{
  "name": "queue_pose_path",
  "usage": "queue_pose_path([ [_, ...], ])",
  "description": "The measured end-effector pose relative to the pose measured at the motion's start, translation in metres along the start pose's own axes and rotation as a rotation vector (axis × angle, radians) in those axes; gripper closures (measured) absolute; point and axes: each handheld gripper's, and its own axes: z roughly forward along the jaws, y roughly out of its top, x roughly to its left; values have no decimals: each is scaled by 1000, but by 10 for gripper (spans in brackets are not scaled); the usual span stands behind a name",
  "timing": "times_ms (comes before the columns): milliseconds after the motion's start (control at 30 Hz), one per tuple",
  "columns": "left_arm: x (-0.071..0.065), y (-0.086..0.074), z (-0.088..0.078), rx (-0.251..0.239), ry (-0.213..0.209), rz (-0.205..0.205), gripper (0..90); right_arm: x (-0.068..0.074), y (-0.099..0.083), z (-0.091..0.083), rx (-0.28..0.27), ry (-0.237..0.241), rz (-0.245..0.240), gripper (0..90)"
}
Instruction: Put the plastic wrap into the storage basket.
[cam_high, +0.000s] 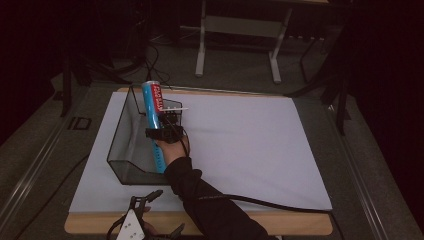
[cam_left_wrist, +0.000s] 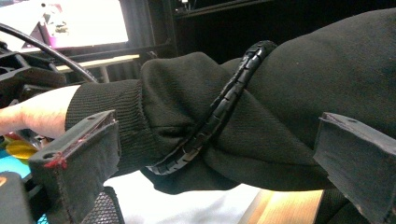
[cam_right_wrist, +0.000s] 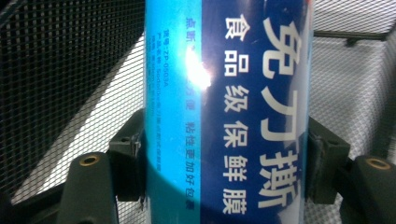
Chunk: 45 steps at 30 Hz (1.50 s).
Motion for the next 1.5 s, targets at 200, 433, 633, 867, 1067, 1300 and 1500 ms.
queue_pose_path([
  [200,0,0,0,0,-3,-1,14,-4,-2,1,18,-30,22,313],
  [433,0,0,1,4,-3,-1,14,-2,-4,9,32,-122,-51,283],
  [633,0,-1,2,15,-2,2,14,-8,-2,11,58,-155,-79,259],
  [867,-1,-1,3,24,-3,6,14,-8,4,11,110,-155,-139,227],
  [1067,-1,-2,5,37,-4,3,14,-10,12,7,146,-134,-213,120],
  [1300,0,-3,7,52,-9,2,14,-22,18,-14,86,-81,-235,130],
  [1500,-1,-4,10,64,-13,4,14,-33,22,-33,20,-89,-289,149],
])
